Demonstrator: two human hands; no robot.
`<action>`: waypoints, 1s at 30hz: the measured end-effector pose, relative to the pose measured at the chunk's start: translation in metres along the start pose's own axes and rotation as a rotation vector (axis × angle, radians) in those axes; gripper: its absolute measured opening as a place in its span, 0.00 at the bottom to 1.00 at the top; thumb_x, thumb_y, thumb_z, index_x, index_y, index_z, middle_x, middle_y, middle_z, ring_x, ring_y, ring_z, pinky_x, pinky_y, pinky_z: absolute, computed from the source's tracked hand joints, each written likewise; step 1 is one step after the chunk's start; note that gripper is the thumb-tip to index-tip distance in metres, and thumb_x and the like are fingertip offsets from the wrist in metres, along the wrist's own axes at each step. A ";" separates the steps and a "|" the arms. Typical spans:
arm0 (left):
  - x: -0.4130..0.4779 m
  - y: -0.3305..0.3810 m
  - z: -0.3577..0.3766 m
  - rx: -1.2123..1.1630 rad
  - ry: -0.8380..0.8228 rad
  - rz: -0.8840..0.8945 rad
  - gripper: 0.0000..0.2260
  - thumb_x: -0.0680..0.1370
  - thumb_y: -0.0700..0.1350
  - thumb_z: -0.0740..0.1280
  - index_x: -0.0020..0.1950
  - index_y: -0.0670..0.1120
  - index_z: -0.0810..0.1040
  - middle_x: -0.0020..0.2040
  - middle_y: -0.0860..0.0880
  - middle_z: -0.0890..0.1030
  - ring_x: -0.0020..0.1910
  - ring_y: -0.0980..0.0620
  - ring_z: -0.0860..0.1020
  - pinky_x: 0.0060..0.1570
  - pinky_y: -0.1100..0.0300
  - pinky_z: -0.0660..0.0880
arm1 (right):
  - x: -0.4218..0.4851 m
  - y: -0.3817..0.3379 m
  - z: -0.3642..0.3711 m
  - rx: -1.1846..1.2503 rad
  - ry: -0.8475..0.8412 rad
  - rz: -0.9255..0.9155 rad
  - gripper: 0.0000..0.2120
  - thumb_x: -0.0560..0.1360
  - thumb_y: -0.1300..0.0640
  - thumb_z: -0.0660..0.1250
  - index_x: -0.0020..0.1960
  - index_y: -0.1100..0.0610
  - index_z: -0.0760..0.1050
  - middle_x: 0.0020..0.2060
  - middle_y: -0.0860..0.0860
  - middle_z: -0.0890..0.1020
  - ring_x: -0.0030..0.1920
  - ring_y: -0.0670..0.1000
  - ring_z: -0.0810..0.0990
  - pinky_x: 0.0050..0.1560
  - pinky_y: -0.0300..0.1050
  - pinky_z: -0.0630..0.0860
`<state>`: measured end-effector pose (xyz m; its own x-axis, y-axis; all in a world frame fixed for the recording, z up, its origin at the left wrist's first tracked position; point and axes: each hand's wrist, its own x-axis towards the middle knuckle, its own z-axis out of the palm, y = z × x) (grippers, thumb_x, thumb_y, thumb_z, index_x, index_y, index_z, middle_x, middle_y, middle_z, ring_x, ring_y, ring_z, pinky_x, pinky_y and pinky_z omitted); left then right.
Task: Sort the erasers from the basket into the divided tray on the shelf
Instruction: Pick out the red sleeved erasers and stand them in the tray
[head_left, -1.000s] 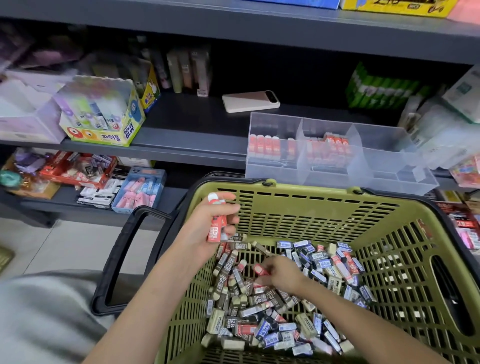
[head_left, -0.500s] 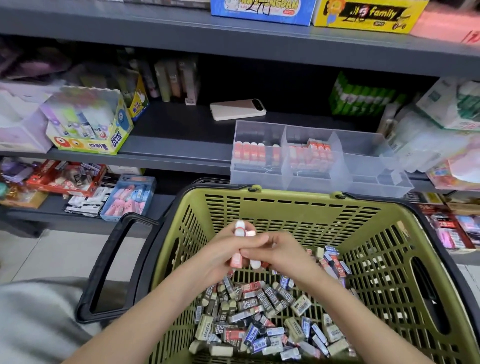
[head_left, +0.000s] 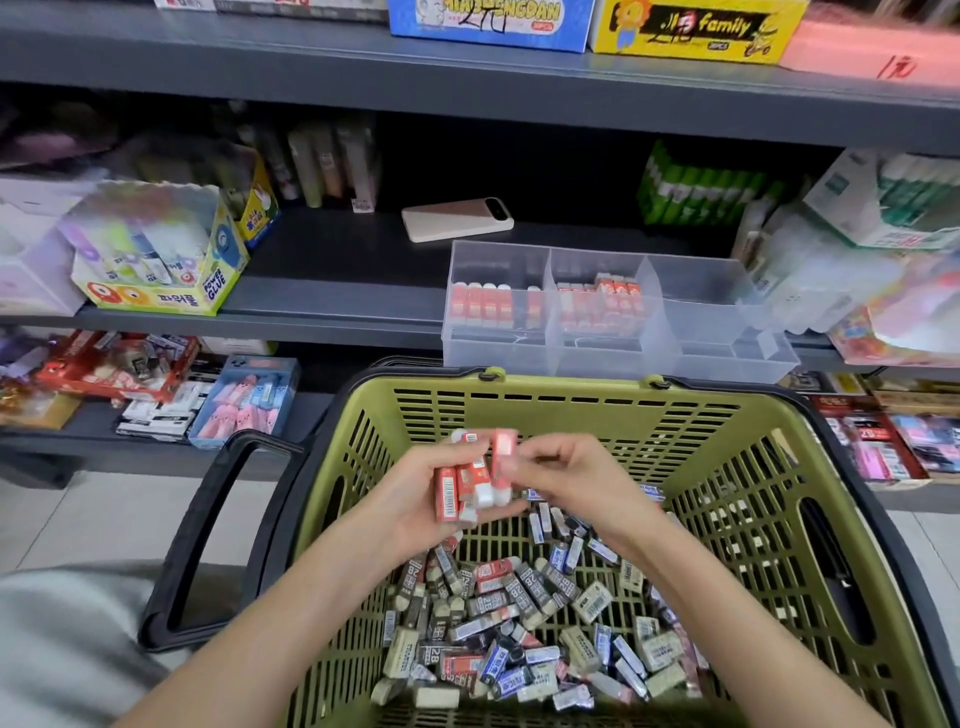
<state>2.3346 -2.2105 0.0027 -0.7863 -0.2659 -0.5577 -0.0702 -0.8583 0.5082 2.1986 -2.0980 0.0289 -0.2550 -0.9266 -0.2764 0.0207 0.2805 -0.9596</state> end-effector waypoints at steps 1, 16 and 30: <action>0.000 0.000 0.000 0.006 0.001 0.002 0.14 0.67 0.36 0.71 0.53 0.39 0.82 0.53 0.35 0.82 0.50 0.38 0.82 0.43 0.45 0.80 | 0.002 0.003 0.005 -0.161 0.062 -0.042 0.06 0.69 0.53 0.73 0.42 0.56 0.83 0.35 0.46 0.82 0.35 0.43 0.77 0.38 0.36 0.72; -0.002 0.012 -0.005 0.016 0.196 0.098 0.15 0.62 0.36 0.73 0.49 0.41 0.81 0.35 0.44 0.83 0.31 0.49 0.82 0.27 0.60 0.78 | 0.022 0.139 0.023 -1.107 -0.350 0.121 0.25 0.72 0.53 0.70 0.66 0.60 0.70 0.62 0.56 0.73 0.65 0.55 0.68 0.64 0.46 0.65; -0.004 0.010 -0.005 0.053 0.187 0.086 0.18 0.63 0.35 0.72 0.52 0.41 0.80 0.35 0.44 0.83 0.31 0.48 0.82 0.28 0.59 0.79 | 0.019 0.154 0.017 -1.141 -0.268 0.230 0.21 0.68 0.55 0.71 0.57 0.60 0.69 0.49 0.56 0.78 0.49 0.54 0.75 0.48 0.47 0.75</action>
<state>2.3397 -2.2206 0.0071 -0.6635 -0.4185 -0.6202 -0.0433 -0.8061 0.5903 2.2137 -2.0770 -0.1249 -0.1453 -0.8104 -0.5676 -0.8661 0.3816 -0.3230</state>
